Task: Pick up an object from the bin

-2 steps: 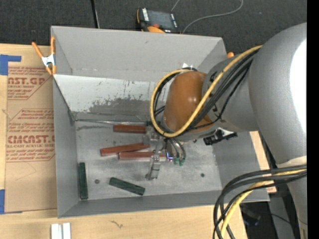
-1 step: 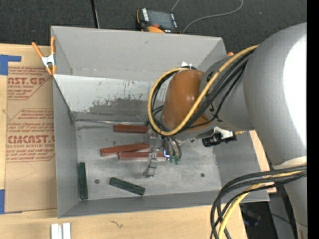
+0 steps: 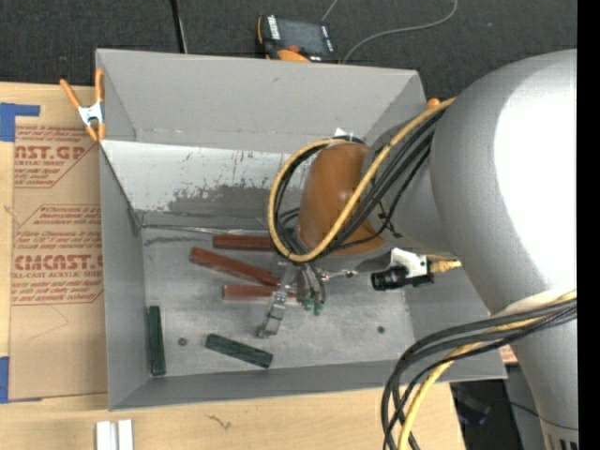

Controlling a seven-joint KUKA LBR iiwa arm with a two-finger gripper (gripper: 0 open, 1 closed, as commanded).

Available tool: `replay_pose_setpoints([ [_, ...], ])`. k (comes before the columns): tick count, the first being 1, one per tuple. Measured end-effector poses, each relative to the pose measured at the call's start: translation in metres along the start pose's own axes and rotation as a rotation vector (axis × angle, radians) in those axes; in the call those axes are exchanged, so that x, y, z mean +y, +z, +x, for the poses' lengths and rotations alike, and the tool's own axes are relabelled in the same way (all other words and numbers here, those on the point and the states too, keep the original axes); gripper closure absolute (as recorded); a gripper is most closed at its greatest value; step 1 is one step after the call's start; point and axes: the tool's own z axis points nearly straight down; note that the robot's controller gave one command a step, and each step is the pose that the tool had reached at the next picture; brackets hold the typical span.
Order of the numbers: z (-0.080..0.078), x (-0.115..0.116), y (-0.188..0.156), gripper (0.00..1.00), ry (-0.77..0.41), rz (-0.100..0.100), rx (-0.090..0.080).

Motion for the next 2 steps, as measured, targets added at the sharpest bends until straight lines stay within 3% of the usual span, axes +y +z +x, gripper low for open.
replay_pose_setpoints([
  [1, 0.0178, 0.0322, -0.0005, 0.0, 0.104, 0.001, 0.0],
  [2, 0.0157, 0.0331, -0.0035, 1.0, 0.103, -0.003, -0.005],
])
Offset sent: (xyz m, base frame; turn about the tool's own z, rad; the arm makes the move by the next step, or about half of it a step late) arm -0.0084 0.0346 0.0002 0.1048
